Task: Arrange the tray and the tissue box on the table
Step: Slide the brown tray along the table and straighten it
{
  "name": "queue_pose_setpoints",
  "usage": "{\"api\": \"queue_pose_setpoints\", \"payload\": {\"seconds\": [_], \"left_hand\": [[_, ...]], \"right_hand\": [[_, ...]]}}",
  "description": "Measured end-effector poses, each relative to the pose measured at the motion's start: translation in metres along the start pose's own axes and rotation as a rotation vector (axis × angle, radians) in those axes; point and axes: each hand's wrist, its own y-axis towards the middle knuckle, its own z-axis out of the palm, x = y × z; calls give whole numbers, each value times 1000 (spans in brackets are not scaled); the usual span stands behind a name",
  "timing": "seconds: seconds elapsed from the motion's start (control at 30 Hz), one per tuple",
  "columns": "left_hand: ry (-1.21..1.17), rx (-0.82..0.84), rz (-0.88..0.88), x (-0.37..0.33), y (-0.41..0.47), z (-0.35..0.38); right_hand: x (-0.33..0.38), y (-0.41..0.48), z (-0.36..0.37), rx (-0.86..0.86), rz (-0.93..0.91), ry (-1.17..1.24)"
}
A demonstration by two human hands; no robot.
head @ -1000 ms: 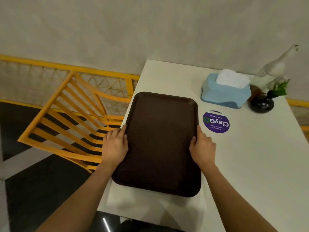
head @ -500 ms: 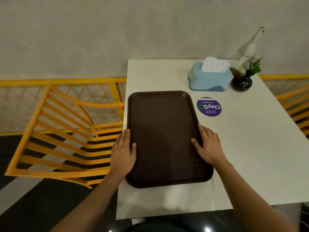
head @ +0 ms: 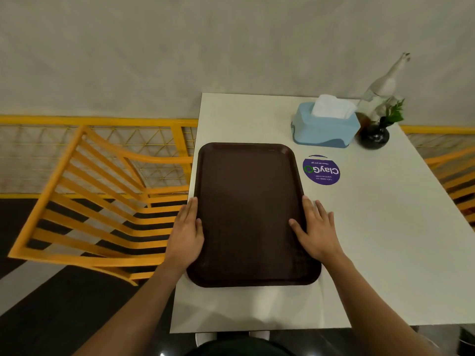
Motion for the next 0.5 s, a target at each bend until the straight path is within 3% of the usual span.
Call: {"api": "queue_pose_setpoints", "payload": {"seconds": [0.5], "left_hand": [[-31, 7, 3, 0, -8, 2]], "right_hand": [[-4, -11, 0, -1, 15, 30]]}}
